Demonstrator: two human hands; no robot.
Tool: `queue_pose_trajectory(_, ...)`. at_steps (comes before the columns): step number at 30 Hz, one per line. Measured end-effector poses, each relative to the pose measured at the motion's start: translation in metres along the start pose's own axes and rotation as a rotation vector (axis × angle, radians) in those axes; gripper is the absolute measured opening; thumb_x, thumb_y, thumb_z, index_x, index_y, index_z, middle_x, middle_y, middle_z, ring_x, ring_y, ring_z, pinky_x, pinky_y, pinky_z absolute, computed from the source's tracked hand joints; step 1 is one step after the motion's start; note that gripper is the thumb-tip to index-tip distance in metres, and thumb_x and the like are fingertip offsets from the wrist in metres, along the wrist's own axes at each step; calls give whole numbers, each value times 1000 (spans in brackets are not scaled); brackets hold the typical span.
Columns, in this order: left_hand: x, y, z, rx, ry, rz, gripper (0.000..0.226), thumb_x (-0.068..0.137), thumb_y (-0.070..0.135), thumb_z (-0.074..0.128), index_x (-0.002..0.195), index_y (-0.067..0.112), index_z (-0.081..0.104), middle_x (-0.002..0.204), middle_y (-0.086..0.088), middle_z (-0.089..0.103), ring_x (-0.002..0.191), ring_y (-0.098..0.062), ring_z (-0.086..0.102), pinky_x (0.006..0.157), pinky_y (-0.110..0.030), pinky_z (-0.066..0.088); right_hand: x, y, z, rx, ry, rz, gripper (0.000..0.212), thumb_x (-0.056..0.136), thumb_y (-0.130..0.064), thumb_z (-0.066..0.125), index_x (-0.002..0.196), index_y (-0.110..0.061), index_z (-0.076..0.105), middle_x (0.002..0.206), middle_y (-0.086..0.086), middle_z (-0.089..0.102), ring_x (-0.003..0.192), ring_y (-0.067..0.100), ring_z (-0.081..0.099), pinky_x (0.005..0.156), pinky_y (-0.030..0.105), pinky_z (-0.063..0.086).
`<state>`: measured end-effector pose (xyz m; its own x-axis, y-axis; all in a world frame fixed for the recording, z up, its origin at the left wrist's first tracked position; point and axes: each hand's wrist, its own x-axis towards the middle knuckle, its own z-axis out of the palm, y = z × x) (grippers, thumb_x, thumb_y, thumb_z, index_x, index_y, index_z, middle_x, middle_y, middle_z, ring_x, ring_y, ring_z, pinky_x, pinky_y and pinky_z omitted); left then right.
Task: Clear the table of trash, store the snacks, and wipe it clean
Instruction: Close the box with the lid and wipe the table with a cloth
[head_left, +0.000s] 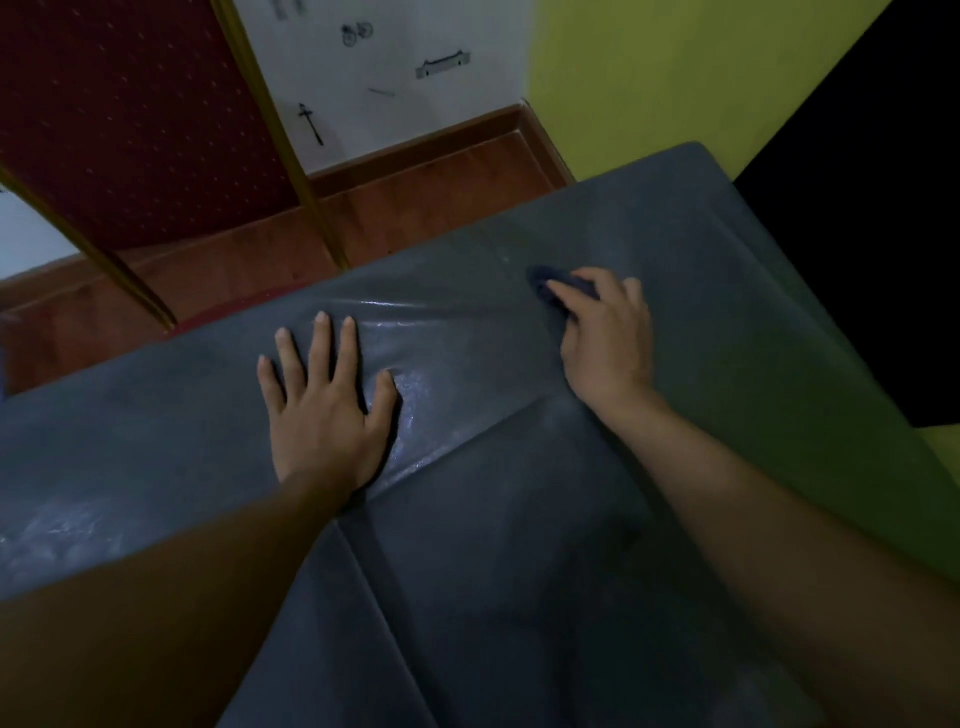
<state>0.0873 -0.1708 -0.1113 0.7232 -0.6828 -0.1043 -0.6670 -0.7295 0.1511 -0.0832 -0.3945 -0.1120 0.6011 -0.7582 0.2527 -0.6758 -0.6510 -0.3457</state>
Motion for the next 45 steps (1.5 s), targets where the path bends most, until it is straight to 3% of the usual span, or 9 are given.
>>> queue_pose_trajectory(3, 1, 0, 0, 1, 14, 74, 62, 102, 54, 17, 157, 28, 8, 166, 5, 3, 152, -23, -7, 122, -52, -2, -30, -22, -2, 26, 35, 169, 47, 80, -1, 61, 120, -26, 71, 121, 0, 62, 97, 31, 51, 84, 43, 50)
queue_pose_trajectory(9, -5, 1, -3, 38, 5, 359, 55, 100, 32, 26, 154, 22, 29, 161, 0, 28, 149, -28, 21, 119, -53, 17, -80, -16, -14, 82, -135, -259, 55, 76, 3, 66, 124, -22, 70, 123, 2, 62, 93, 31, 54, 81, 43, 51)
queue_pose_trajectory(13, -12, 22, -9, 7, -18, 471, 53, 96, 31, 33, 148, 21, 41, 154, -3, 40, 144, -30, 32, 116, -50, 26, -84, 5, -23, -40, 67, 175, 49, 78, -4, 62, 120, -28, 71, 119, 2, 62, 93, 34, 53, 79, 46, 50)
queue_pose_trajectory(16, -29, 59, -10, -107, -50, 469, 51, 99, 32, 36, 149, 21, 39, 158, -3, 34, 146, -29, 27, 118, -51, 22, -108, -13, -23, -5, 128, 362, 49, 78, -7, 55, 120, -25, 71, 120, 3, 62, 95, 34, 53, 81, 46, 51)
queue_pose_trajectory(22, -72, 93, 22, 8, -108, 460, 60, 101, 46, 21, 156, 24, 21, 164, -1, 16, 152, -28, 6, 121, -55, 5, -160, 2, -41, -29, -95, -91, 51, 82, -6, 60, 128, -26, 67, 126, 0, 61, 96, 28, 52, 82, 41, 48)
queue_pose_trajectory(28, -70, 94, 26, 56, -95, 475, 66, 99, 56, 10, 158, 28, 4, 166, 1, -1, 152, -26, -9, 121, -56, -3, -174, 16, -50, -88, 156, 476, 50, 80, -4, 60, 125, -24, 69, 122, 5, 61, 97, 34, 52, 82, 46, 50)
queue_pose_trajectory(35, -70, 95, 27, 81, -90, 475, 66, 98, 59, 4, 157, 29, -4, 165, 2, -8, 151, -23, -15, 120, -56, -7, -207, 28, -59, -78, -21, 53, 54, 78, -3, 65, 127, -26, 68, 125, 1, 61, 95, 29, 53, 80, 43, 49)
queue_pose_trajectory(41, -74, 99, 27, 95, -89, 590, 57, 103, 47, 6, 157, 30, 3, 165, 8, -3, 152, -22, -8, 122, -52, 0, -208, 25, -66, -95, 186, 600, 51, 79, -3, 64, 125, -24, 70, 122, 5, 61, 98, 33, 52, 78, 44, 49)
queue_pose_trajectory(45, -73, 110, 21, 106, -106, 575, 61, 98, 44, 13, 157, 27, 14, 163, 0, 17, 151, -32, 6, 120, -58, 8, -228, 28, -70, -30, 15, 266, 55, 78, -5, 67, 128, -26, 67, 125, 1, 60, 99, 28, 53, 81, 43, 49)
